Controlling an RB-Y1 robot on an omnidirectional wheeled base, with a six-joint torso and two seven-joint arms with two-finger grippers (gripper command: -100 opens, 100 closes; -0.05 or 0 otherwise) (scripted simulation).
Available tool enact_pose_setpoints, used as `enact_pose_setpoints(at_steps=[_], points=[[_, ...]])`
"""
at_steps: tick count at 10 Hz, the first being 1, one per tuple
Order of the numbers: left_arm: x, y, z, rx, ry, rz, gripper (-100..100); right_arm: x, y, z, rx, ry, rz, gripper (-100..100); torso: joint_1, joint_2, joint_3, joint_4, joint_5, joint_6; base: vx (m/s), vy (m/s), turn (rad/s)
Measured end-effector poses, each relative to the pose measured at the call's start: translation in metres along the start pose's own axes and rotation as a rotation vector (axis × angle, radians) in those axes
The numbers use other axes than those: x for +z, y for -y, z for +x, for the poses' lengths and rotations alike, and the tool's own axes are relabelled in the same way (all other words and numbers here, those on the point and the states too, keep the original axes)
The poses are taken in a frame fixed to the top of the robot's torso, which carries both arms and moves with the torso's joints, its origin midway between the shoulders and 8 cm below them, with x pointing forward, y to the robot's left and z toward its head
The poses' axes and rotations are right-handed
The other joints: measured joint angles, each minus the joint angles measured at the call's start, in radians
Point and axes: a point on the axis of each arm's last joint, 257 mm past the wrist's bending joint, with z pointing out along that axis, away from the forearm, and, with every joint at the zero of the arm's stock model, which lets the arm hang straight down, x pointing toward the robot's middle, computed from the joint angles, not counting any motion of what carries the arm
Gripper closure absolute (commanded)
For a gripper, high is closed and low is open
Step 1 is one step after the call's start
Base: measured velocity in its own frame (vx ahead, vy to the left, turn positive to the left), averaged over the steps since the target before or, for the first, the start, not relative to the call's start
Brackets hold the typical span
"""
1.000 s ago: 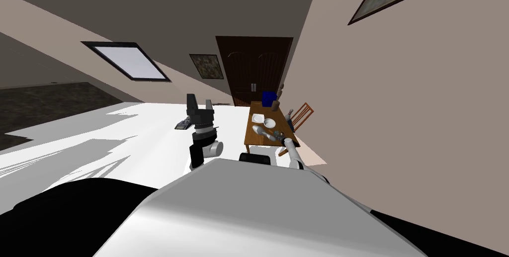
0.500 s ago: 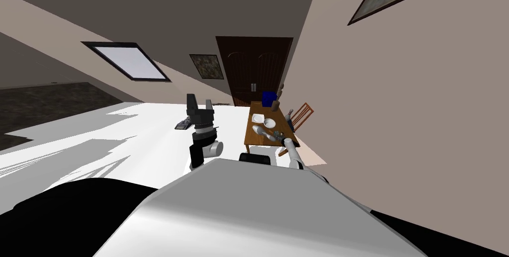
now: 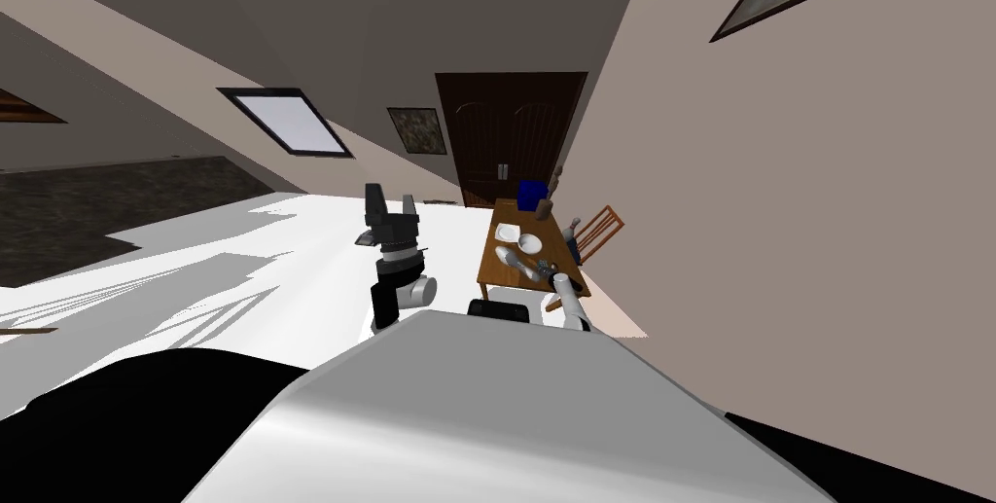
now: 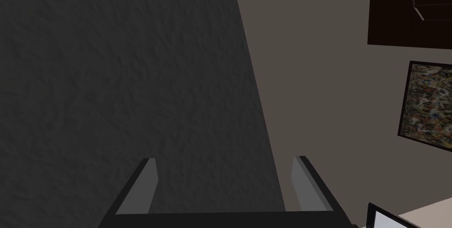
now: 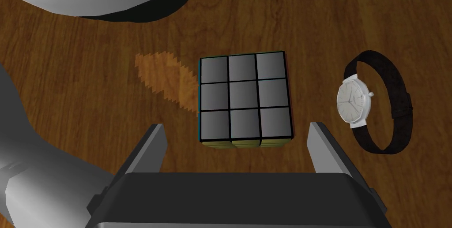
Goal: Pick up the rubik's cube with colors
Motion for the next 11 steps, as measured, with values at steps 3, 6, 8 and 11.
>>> enact_pose_setpoints(at_steps=[3, 6, 8, 11], points=[[0.000, 0.000, 0.000, 0.000, 0.000, 0.000, 0, 0.000, -0.001, 0.000, -0.002, -0.001, -0.002, 100, 0.002, 0.000, 0.000, 0.000, 0.000, 0.000, 0.000, 0.000, 0.000], [0.000, 0.000, 0.000, 0.000, 0.000, 0.000, 0, 0.000, -0.001, 0.000, -0.001, 0.000, -0.001, 100, 0.002, 0.000, 0.000, 0.000, 0.000, 0.000, -0.013, 0.004, -0.033], [0.000, 0.000, 0.000, 0.000, 0.000, 0.000, 0, 0.000, 0.000, 0.005, -0.014, 0.001, 0.011, 100, 0.003, 0.001, 0.000, -0.001, 0.001, 0.002, -0.022, 0.078, -0.220], [0.000, 0.000, 0.000, 0.000, 0.000, 0.000, 0, -0.001, -0.002, 0.011, -0.035, 0.011, 0.035, 0, 0.004, 0.000, 0.000, 0.000, 0.001, 0.001, -0.020, 0.045, -0.070]])
